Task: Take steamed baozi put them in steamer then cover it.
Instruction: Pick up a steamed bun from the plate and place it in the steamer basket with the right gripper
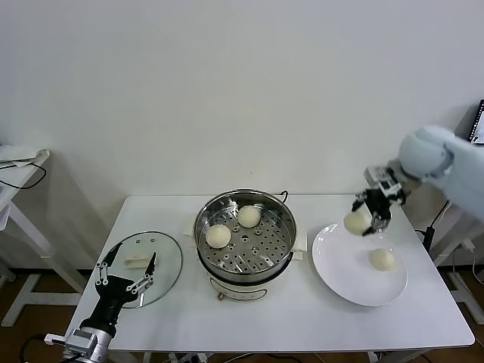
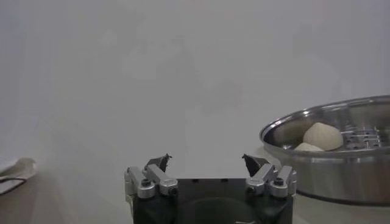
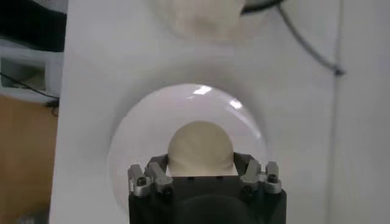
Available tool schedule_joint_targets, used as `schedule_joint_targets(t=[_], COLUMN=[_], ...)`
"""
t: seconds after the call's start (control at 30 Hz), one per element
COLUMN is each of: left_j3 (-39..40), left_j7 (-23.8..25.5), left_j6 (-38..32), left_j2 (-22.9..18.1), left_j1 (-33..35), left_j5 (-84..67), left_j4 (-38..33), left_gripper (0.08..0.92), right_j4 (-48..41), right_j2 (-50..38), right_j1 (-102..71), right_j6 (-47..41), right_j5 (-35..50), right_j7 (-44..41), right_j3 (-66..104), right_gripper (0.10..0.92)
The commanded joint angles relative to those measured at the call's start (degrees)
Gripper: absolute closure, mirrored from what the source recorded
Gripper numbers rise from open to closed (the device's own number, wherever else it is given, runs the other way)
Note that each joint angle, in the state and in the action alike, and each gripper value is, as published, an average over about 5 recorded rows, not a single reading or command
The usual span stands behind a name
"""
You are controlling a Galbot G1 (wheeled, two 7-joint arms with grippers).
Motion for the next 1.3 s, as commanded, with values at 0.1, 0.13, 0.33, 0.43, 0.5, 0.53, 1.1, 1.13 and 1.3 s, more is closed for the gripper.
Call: schedule_joint_targets(t=[0.1,0.13,0.33,0.43,0.5,0.53,1.1,1.13,1.3], left_j3=[-0.44,-0.53,-1.33,-1.83,-2.11,-2.21,-3.36,-3.46,-3.81], left_j7=[0.2,0.24,0.54,0.71,0.8,0.84,1.37,1.38,1.44], left_j6=[-0.06,-0.08,-0.11,-0.06,-0.02,-0.01,-0.03,-0.03,-0.02], left_j2=[-0.11,-0.15,-0.34,-0.34,-0.33,-0.32,-0.31,-0.3,-0.31], left_j1=[-0.1,-0.18,-0.55,-0.66,-0.79,-0.87,-1.72,-1.75,-1.9], left_j5=[-0.19,-0.24,-0.61,-0.93,-1.1,-1.16,-1.51,-1.51,-1.58], left_j4=[0.09,0.23,1.16,1.23,1.33,1.42,3.2,3.33,3.62], left_gripper=[0.177,0.177,0.177,0.177,0.177,0.177,0.177,0.177,0.177], right_j4=[-0.07,-0.08,0.68,0.81,0.84,0.88,-1.04,-0.95,-0.04], right_j2=[12.57,13.94,21.13,23.55,24.89,25.44,30.27,30.45,30.72], right_j1=[17.7,17.68,16.48,14.69,13.33,12.63,0.44,0.1,-0.59], right_j6=[16.88,19.23,31.9,35.73,37.72,38.39,42.29,42.27,42.36], right_j5=[4.57,4.44,0.69,-3.21,-5.72,-6.96,-15.44,-15.45,-15.31], right_j7=[1.11,1.72,6.78,10.42,12.68,13.63,20.47,20.69,20.91], right_j3=[-11.67,-11.88,-13.56,-14.06,-14.19,-14.17,-11.76,-11.71,-11.6], right_gripper=[0.313,0.313,0.313,0.313,0.313,0.313,0.313,0.313,0.313])
